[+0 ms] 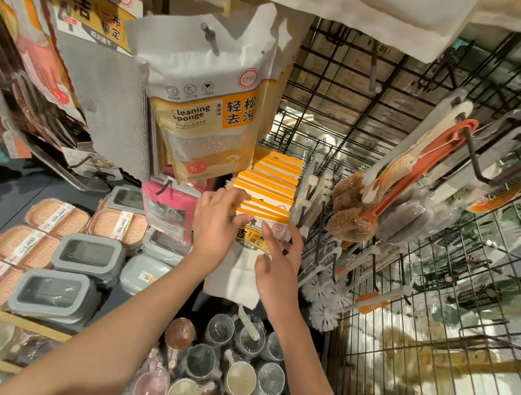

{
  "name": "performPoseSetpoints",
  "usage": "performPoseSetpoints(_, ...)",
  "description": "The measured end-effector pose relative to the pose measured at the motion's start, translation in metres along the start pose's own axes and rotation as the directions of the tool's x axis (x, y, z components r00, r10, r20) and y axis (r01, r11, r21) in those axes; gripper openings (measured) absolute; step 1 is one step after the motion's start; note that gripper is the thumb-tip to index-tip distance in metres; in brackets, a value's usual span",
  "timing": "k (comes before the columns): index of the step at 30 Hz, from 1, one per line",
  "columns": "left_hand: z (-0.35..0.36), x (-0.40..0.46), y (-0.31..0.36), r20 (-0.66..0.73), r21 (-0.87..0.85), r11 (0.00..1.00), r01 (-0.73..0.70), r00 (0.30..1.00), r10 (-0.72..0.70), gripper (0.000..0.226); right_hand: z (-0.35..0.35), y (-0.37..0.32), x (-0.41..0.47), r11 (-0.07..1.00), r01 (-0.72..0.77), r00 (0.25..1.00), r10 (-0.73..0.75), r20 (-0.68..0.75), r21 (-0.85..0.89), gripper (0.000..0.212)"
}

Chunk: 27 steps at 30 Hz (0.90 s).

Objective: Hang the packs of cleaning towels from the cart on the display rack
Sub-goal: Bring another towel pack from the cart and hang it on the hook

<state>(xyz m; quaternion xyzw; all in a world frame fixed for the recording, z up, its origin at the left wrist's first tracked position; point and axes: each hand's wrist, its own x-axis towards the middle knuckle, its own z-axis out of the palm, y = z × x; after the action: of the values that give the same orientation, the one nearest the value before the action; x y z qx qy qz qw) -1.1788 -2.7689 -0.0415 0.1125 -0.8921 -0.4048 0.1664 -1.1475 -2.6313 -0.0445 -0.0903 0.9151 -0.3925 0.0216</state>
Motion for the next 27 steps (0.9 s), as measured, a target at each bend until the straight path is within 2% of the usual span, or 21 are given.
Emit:
performPoseSetpoints(4, 0.004, -0.001, -0.002, -0.059, -0.103, 0.991, 0.087, 0.994, -0.093, 0.031, 0.004, 0.000, 0.002, 0.984, 0.000, 0.998, 0.012, 0.066, -0.178, 0.071)
performPoseSetpoints(8, 0.007, 0.002, 0.003, -0.051, -0.112, 0.982, 0.150, 0.986, -0.157, 0.033, 0.005, 0.001, 0.004, 0.967, -0.003, 0.993, 0.034, 0.115, -0.255, 0.085)
performPoseSetpoints(12, 0.011, 0.009, 0.008, -0.064, -0.139, 0.980, 0.145, 0.986, -0.155, 0.028, 0.005, -0.001, 0.013, 0.946, -0.037, 0.985, 0.089, 0.150, -0.321, 0.093)
performPoseSetpoints(21, 0.005, 0.018, 0.012, 0.029, -0.171, 0.968, 0.183, 0.983, -0.181, 0.025, -0.006, -0.011, 0.031, 0.922, -0.105, 0.955, 0.198, 0.221, -0.372, 0.097)
performPoseSetpoints(25, -0.006, -0.003, 0.002, 0.086, -0.196, 0.972, 0.133, 0.989, -0.118, 0.048, -0.006, -0.010, 0.030, 0.931, -0.082, 0.952, 0.178, 0.248, -0.355, 0.100)
performPoseSetpoints(27, -0.010, -0.015, 0.000, 0.056, -0.221, 0.969, 0.108, 0.994, -0.098, 0.054, -0.004, -0.007, 0.030, 0.947, -0.055, 0.956, 0.142, 0.258, -0.318, 0.101)
